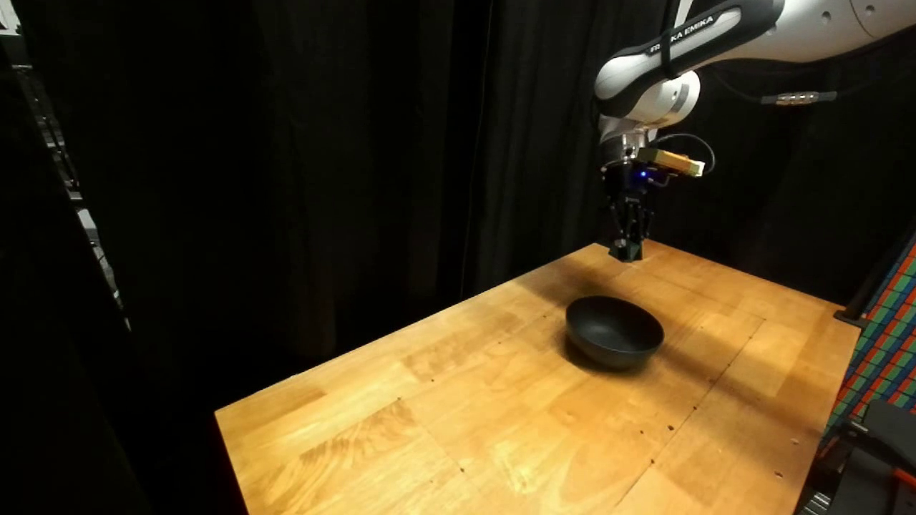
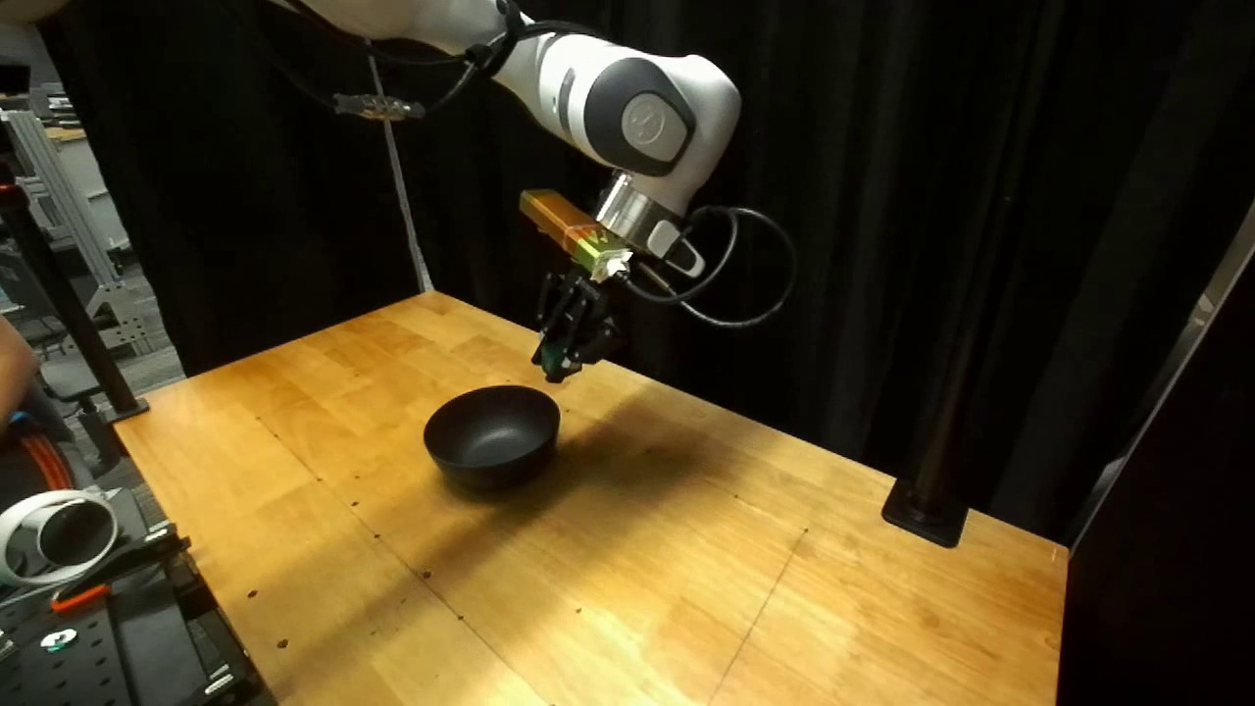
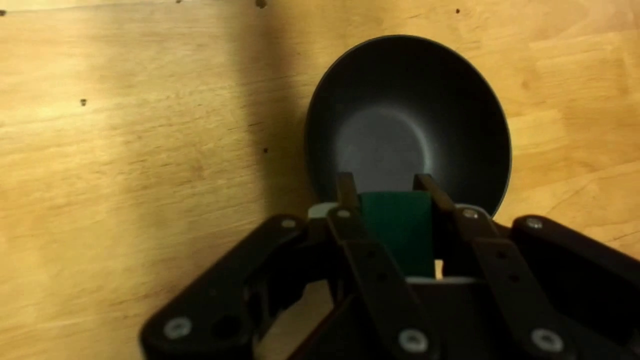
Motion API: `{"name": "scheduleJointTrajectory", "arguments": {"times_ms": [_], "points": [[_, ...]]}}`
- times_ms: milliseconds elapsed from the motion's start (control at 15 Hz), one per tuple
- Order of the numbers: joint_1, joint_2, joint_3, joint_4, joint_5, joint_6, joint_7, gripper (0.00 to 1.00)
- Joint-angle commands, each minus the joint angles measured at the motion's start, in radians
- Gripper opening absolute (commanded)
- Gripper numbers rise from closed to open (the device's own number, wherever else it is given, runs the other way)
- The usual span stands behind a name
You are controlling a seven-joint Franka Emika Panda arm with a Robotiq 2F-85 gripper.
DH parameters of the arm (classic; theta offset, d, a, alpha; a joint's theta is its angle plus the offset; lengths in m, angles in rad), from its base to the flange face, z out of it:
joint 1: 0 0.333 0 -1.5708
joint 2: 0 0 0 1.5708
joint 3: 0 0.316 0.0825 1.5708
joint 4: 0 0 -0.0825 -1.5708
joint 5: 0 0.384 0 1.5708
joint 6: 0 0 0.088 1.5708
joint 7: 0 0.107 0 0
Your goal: Put the green block in the bowl
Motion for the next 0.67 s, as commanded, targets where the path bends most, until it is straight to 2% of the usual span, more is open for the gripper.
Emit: {"name": "scheduleJointTrajectory", "arguments": {"times_ms": [0, 133, 200, 267, 333, 400, 600], "points": [[0.035, -0.133, -0.018, -0.244, 0.081, 0.122, 0.053, 0.16], [0.059, -0.171, -0.022, -0.343, 0.081, 0.186, 0.055, 0.16], [0.074, -0.191, -0.026, -0.394, 0.067, 0.199, 0.060, 0.27], [0.086, -0.212, -0.029, -0.445, 0.070, 0.231, 0.078, 0.58], [0.095, -0.238, -0.032, -0.496, 0.074, 0.257, 0.096, 0.59], [0.104, -0.271, -0.035, -0.548, 0.076, 0.282, 0.113, 0.65], [0.113, -0.404, -0.043, -0.697, 0.125, 0.377, 0.167, 0.88]]}}
